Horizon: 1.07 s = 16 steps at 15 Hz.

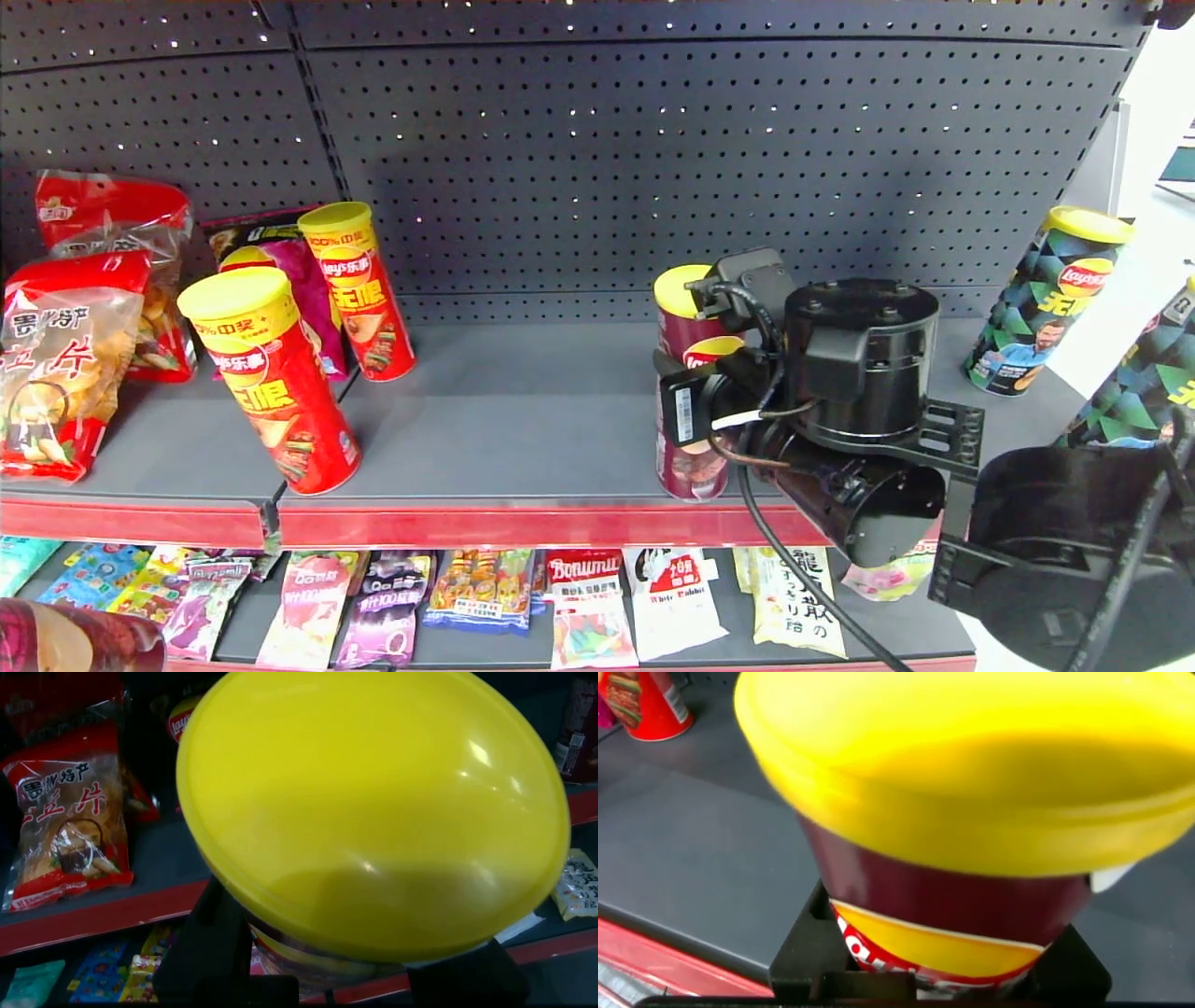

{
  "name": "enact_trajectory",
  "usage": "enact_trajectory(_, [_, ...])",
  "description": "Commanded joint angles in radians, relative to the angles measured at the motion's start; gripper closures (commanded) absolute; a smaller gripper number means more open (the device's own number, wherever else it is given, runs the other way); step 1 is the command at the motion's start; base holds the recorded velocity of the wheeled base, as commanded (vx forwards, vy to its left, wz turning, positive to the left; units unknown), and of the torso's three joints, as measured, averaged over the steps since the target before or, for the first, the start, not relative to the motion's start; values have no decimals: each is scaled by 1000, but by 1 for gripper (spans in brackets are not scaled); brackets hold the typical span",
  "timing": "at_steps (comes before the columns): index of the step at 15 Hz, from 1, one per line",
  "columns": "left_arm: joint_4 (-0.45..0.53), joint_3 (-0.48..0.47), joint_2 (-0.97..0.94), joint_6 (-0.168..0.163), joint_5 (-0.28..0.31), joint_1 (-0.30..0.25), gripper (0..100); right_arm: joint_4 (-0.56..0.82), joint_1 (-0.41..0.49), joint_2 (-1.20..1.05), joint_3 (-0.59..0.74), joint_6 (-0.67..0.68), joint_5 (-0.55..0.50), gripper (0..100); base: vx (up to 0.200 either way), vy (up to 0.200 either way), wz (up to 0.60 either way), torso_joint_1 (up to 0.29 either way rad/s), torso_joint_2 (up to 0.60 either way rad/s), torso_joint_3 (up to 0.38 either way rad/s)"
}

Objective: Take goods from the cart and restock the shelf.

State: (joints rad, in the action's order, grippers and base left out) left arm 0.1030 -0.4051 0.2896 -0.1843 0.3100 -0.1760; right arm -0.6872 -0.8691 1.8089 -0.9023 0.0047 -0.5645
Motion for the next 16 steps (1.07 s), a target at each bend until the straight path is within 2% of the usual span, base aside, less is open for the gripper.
enact_trajectory(1, [0, 0, 0, 0, 0, 0, 100, 0, -8, 1, 5, 1, 1, 100, 0, 0, 0, 0, 0, 0])
enact_trajectory(9, [0, 0, 0, 0, 1, 0, 100, 2, 36, 0, 13, 1, -18, 100, 0, 0, 0, 0, 0, 0])
enact_trajectory(16, [0, -1, 0, 0, 1, 0, 100, 2, 38, -2, 17, 1, -22, 100, 0, 0, 0, 0, 0, 0])
